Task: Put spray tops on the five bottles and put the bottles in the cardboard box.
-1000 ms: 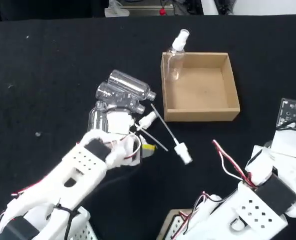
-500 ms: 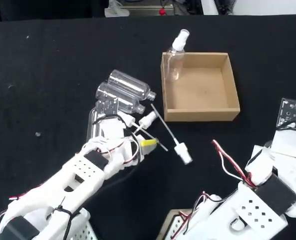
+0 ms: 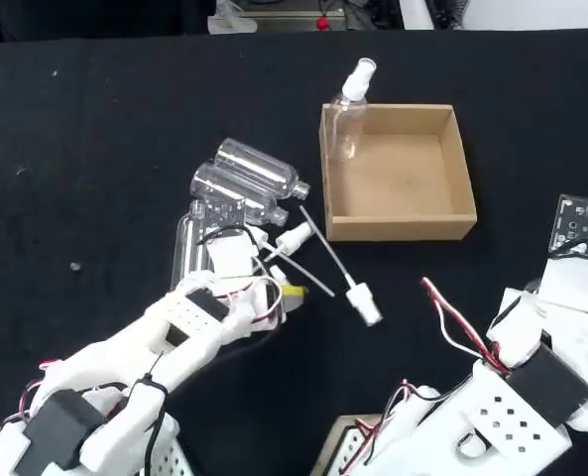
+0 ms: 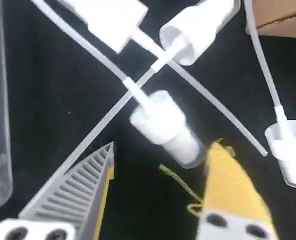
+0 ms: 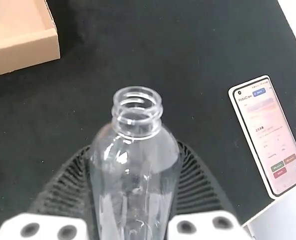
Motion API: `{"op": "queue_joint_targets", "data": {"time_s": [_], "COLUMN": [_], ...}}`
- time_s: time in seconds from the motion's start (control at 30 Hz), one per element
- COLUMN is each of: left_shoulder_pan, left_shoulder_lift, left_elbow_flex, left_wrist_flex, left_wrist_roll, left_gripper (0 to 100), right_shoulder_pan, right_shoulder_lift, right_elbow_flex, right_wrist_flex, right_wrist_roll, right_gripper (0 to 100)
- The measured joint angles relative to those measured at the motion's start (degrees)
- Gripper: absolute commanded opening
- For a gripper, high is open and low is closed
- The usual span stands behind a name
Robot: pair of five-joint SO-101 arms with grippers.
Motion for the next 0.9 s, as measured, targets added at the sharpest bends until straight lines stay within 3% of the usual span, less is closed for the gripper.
{"op": "queue_joint_targets", "data": {"time_s": [0.1,0.3,0.43,0.6,0.73,0.9], "left_shoulder_pan": [0.00,0.09,4.13,4.31,0.00,-5.36], "left_shoulder_lift": [0.00,-2.55,-8.26,-19.52,-29.63,-39.47], "left_elbow_flex": [0.00,0.00,0.00,-0.35,-3.43,-8.09], "left_wrist_flex": [0.00,1.23,7.47,16.26,24.79,34.99], "left_wrist_roll": [0.00,-1.49,-2.20,-2.20,-3.43,-11.25], "left_gripper": [10,10,10,10,10,10], "right_shoulder_pan": [0.00,0.00,0.00,0.00,0.00,0.00], "right_shoulder_lift": [0.00,0.00,0.00,0.00,0.00,0.00], "right_elbow_flex": [0.00,0.00,0.00,0.00,0.00,0.00], "right_wrist_flex": [0.00,0.00,0.00,0.00,0.00,0.00], "right_wrist_roll": [0.00,0.00,0.00,0.00,0.00,0.00], "right_gripper": [1.5,1.5,1.5,1.5,1.5,1.5]}}
